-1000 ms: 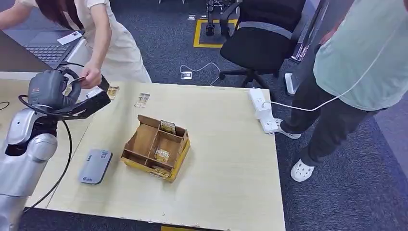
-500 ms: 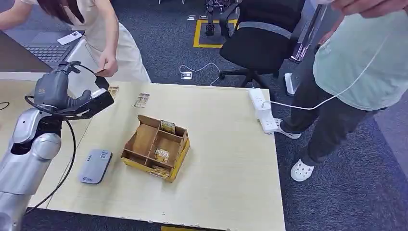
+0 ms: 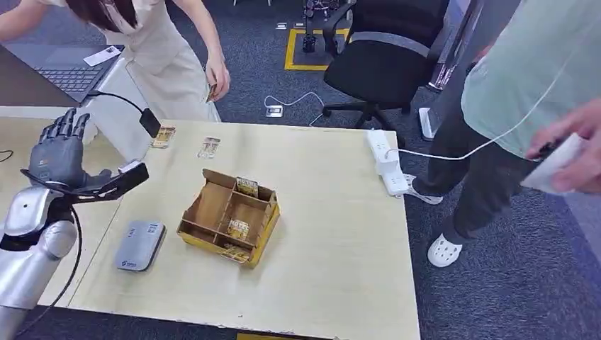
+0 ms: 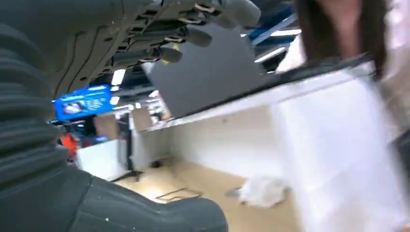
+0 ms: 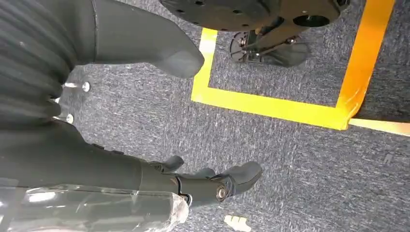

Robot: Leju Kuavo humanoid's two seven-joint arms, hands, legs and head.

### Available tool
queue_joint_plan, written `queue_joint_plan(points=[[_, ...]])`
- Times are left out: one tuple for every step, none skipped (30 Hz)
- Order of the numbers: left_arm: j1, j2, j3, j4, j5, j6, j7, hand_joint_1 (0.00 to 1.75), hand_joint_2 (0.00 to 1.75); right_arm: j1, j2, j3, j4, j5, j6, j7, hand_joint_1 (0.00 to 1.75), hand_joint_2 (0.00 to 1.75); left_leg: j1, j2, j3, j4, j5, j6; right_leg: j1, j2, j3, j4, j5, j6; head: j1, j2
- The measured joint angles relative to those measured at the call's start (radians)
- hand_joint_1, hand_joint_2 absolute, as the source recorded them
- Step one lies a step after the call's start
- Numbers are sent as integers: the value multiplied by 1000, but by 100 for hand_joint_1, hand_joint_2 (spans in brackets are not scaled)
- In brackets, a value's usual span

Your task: Pass the card to the sensor for recognition and then transmit it.

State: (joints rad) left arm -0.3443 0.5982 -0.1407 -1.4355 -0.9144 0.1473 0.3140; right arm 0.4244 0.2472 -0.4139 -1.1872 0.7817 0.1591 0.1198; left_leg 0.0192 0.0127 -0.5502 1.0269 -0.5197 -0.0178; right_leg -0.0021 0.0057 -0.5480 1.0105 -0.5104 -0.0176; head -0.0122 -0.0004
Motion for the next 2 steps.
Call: queue_joint_plan(points=[[14,3,13,10,-15,8,5,0,175,0,3,-5,-2,4,2,-1,0,175,0,0,0,0,0,0,0,0,0,0,0,0,0,0],[32,10,27,20,-27,19,16,0,175,0,6,-11,-6,7,3,-2,0,175,0,0,0,0,0,0,0,0,0,0,0,0,0,0]])
